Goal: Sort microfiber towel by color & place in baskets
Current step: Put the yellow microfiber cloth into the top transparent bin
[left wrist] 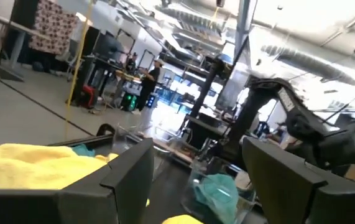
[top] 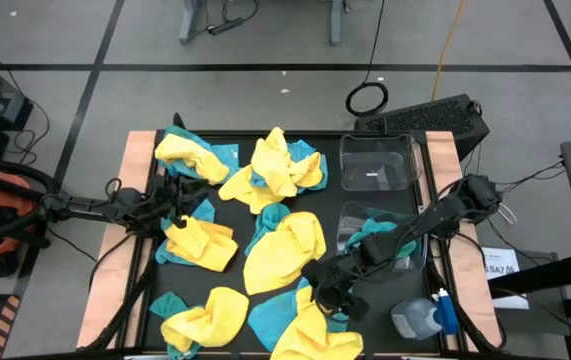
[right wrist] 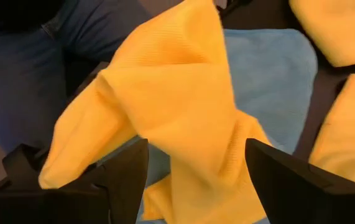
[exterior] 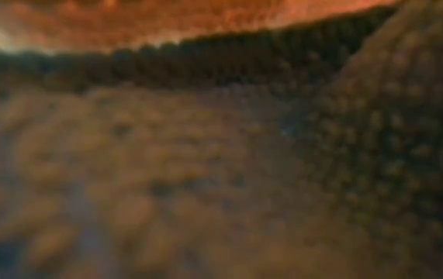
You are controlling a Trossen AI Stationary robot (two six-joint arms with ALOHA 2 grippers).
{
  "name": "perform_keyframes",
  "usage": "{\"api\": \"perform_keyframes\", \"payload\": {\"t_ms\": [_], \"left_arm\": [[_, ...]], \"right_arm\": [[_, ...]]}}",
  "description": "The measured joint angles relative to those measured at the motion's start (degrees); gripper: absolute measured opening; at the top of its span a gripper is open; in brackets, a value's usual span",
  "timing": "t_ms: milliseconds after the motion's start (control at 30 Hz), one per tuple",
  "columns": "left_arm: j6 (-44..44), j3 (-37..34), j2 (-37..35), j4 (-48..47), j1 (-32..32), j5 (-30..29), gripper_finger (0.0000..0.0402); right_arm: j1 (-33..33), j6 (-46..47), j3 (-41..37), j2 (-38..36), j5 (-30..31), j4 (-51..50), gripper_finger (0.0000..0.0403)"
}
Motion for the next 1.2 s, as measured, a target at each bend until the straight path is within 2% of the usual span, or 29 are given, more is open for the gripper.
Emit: {"api": "perform_keyframes", "payload": {"t_ms": [233, 367, 467, 800, 1000, 1200], "left_arm": [[-2.4, 0.0, 3.5, 5.4, 0.0, 6.8, 0.0251], [-2.5, 0.1, 7.0, 10.0, 0.0, 9.0, 0.0251], [-2.4, 0.5, 10.4, 11.7, 0.0, 10.4, 0.0251], [-2.3, 4.8, 24.5, 20.3, 0.0, 14.5, 0.0251], [-1.8, 9.9, 33.8, 22.6, 0.0, 18.2, 0.0251], [1.8, 16.6, 43.8, 22.5, -0.7, 20.8, 0.0251]], "right_arm": [[-1.8, -0.5, 0.0, 0.0, -0.1, 1.1, 0.0258], [-2.2, -0.5, 0.0, 1.1, -2.1, 2.2, 0.0258], [-2.1, 0.4, 0.0, 2.4, -4.2, 3.3, 0.0258], [-2.2, 1.0, 0.0, 5.3, -4.2, 2.8, 0.0250], [-2.2, 0.2, 0.0, 5.6, -4.1, 2.5, 0.0203], [-2.2, -0.8, 0.0, 5.6, -4.1, 2.6, 0.0116]]}}
